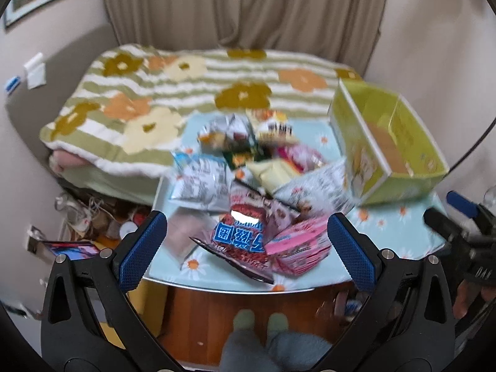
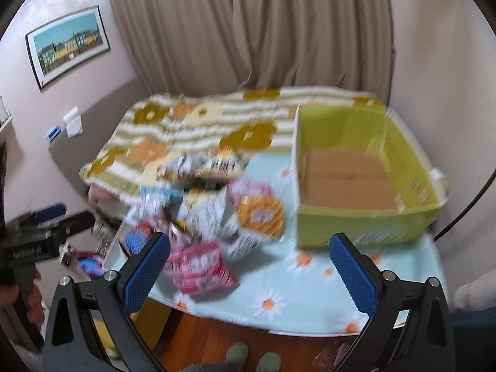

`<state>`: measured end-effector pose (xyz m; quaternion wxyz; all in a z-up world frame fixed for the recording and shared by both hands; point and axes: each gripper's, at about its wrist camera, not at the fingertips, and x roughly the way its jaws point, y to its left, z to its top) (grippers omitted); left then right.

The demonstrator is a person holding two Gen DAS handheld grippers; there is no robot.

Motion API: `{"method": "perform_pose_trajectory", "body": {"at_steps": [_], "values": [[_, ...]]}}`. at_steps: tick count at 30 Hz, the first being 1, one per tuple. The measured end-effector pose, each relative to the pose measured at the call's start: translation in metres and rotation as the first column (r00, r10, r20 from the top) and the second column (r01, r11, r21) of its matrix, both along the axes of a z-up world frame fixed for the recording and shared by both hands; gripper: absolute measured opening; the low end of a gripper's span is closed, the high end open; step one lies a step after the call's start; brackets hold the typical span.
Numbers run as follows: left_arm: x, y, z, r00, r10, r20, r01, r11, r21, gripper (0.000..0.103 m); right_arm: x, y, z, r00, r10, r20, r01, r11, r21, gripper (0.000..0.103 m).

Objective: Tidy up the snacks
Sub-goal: 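Grasp the dark Sponge bag with the left tool while the right tool grasps the pink wafer bag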

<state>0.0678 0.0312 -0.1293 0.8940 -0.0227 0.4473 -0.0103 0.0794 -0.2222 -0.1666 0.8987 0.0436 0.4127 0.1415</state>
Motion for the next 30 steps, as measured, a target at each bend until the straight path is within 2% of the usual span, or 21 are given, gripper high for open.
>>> {"method": "perform_pose_trajectory", "body": {"at_steps": [4, 9, 14, 18, 22, 24, 28, 30], "values": [[0.027, 0.005, -0.036, 0.994, -0.059, -0.091, 0.059, 0.998, -0.005, 0.102, 0.005, 0.022, -0.045, 0.996, 0.050, -0.072, -0.050, 0.999, 0.006, 0.102], [0.053, 0.005, -0.078, 0.972, -0.142, -0.189, 0.137, 0.990, -0.036, 0.102, 0.007, 0.053, -0.086, 0.988, 0.115, -0.106, -0.115, 0.993, 0.003, 0.102], [0.067, 0.006, -0.105, 0.953, -0.186, -0.240, 0.178, 0.982, -0.055, 0.102, 0.011, 0.077, -0.116, 0.982, 0.154, -0.112, -0.158, 0.987, -0.024, 0.102], [0.077, 0.009, -0.120, 0.941, -0.209, -0.265, 0.198, 0.978, -0.067, 0.101, 0.016, 0.090, -0.128, 0.981, 0.161, -0.107, -0.169, 0.983, -0.068, 0.102], [0.083, 0.013, -0.131, 0.928, -0.237, -0.288, 0.218, 0.971, -0.097, 0.086, 0.020, 0.102, -0.137, 0.980, 0.175, -0.097, -0.185, 0.978, -0.102, 0.102], [0.086, 0.014, -0.133, 0.924, -0.253, -0.287, 0.229, 0.967, -0.112, 0.083, 0.022, 0.109, -0.139, 0.979, 0.183, -0.092, -0.193, 0.974, -0.120, 0.102], [0.089, 0.016, -0.140, 0.906, -0.283, -0.315, 0.253, 0.958, -0.132, 0.058, 0.025, 0.118, -0.143, 0.978, 0.191, -0.088, -0.203, 0.969, -0.143, 0.102], [0.086, 0.018, -0.141, 0.901, -0.293, -0.321, 0.258, 0.955, -0.148, 0.057, 0.026, 0.121, -0.144, 0.978, 0.189, -0.084, -0.200, 0.968, -0.153, 0.102]]}}
